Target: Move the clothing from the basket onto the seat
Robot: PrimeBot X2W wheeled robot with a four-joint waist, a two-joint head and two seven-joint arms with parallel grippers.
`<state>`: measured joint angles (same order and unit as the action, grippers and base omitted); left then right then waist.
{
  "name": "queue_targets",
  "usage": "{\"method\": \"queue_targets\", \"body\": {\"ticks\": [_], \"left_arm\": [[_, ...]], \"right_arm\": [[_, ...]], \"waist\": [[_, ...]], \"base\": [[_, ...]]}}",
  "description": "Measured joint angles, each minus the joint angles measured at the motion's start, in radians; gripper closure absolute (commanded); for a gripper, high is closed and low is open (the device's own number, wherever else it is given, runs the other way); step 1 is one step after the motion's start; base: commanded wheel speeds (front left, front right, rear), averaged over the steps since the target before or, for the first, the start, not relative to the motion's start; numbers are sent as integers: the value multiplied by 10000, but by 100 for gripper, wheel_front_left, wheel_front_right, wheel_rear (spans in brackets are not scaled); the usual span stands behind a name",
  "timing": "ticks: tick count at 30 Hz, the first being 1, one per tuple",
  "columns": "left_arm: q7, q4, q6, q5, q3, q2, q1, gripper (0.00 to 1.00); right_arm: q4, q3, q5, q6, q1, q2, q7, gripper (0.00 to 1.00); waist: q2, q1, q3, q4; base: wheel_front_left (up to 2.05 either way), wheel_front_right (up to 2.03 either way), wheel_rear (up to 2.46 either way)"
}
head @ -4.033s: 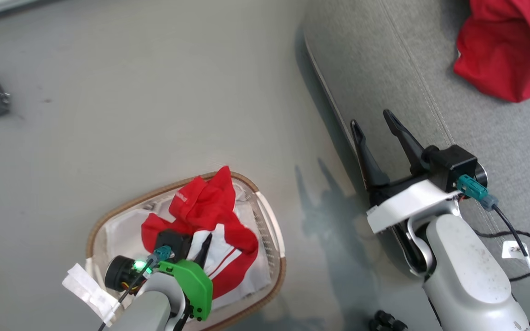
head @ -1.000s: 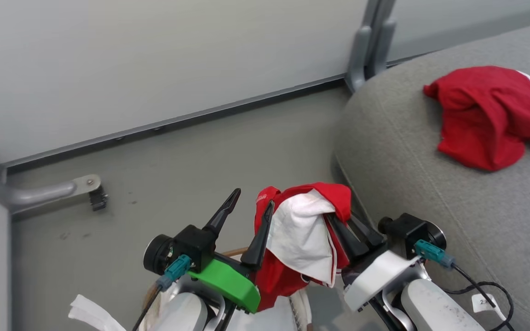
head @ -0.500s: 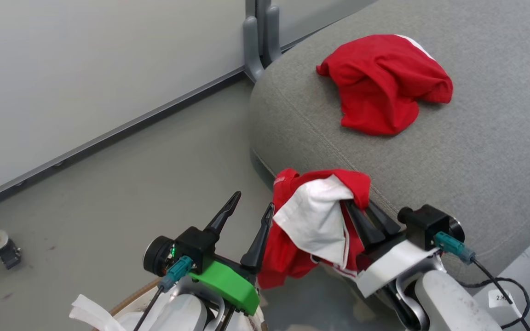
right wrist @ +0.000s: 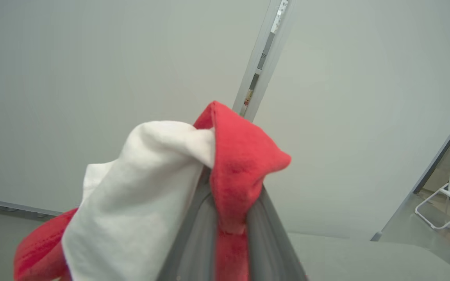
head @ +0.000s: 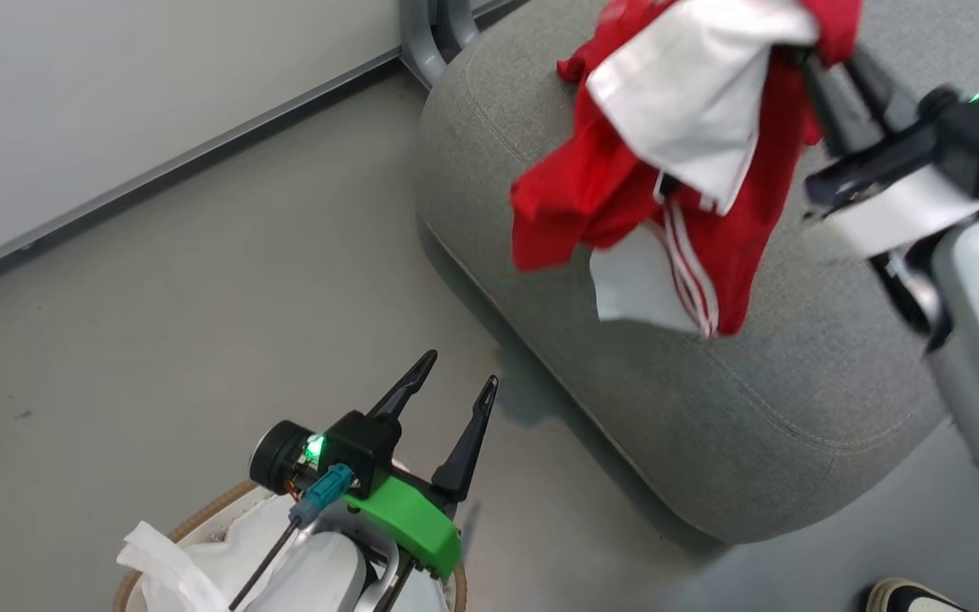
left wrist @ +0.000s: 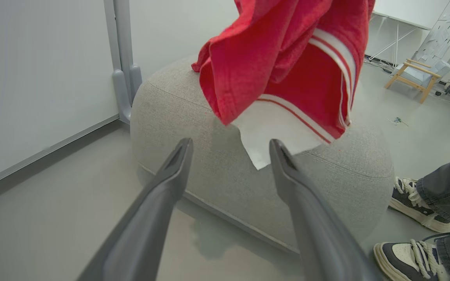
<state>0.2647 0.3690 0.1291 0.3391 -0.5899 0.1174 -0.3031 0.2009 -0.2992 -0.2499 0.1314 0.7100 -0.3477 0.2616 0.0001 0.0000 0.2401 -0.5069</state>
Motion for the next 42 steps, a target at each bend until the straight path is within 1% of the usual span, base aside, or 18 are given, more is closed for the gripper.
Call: {"method": "queue_targets", "body": {"ticks": [3,6,9,13,16,18,21,23,24,25,26,27,30,34,39,42], "left_arm": [[0,10,0,-6,-150,161,-214,0],[0,-29,0,-107,-173,318,-463,0],[0,-36,0,-161,-263,428,-677,0],[0,-35,0,-165,-357,512,-930,0],[0,-38,0,-165,-447,556,-1123,0],[0,-94,0,-173,-485,568,-1234,0],[0,-144,0,-198,-382,608,-1389,0],[0,-144,0,-234,-359,652,-1400,0],[0,-146,0,-234,-336,654,-1401,0],[0,-155,0,-236,-301,650,-1403,0],[0,-178,0,-236,-259,650,-1406,0],[0,-232,0,-236,-234,642,-1419,0],[0,-318,0,-240,-213,623,-1437,0],[0,-301,0,-236,-151,552,-1416,0],[0,-359,0,-232,132,424,-1214,0],[0,-378,0,-263,481,318,-993,0]], "right_arm": [[261,514,71,0,1030,-514,2,100],[713,1139,397,0,1961,-1133,2,100],[1409,1973,784,0,2674,-1484,6,100],[2174,3206,1569,0,2848,-1354,15,100],[3032,4080,2257,0,2834,-1312,17,100],[3407,4497,2531,0,2730,-1254,13,100],[3935,4978,2993,0,2218,-765,17,100],[4491,5386,3239,0,1649,-274,15,100],[4614,5624,3254,0,1468,-109,15,96],[4721,5937,3239,0,1307,54,13,68],[4803,6105,3233,0,1164,161,15,36],[4874,6234,3248,0,948,272,15,0],[4874,6537,3289,0,437,541,13,0],[4416,6694,3281,0,-250,874,15,0],[3916,6174,3085,0,-1208,1168,15,0],[3419,5405,2742,0,-1768,1423,15,0]], "waist": [[0,0,317,131],[0,0,648,341],[0,0,975,573],[0,0,1373,921],[0,0,1699,1231],[0,0,1876,1399],[0,1,2222,1682],[0,1,2494,1934],[0,1,2573,2018],[0,1,2644,2092],[0,1,2691,2148],[0,1,2743,2214],[0,1,2811,2318],[0,1,2665,2298],[0,1,2257,2146],[0,0,1883,2056]], "base": [[0,0,0],[0,0,0],[0,0,0],[0,0,0],[0,0,0],[0,0,0],[0,0,0],[0,0,0],[0,0,0],[0,0,0],[0,0,0],[0,0,0],[0,0,0],[0,0,0],[0,0,0],[0,0,0]]}}
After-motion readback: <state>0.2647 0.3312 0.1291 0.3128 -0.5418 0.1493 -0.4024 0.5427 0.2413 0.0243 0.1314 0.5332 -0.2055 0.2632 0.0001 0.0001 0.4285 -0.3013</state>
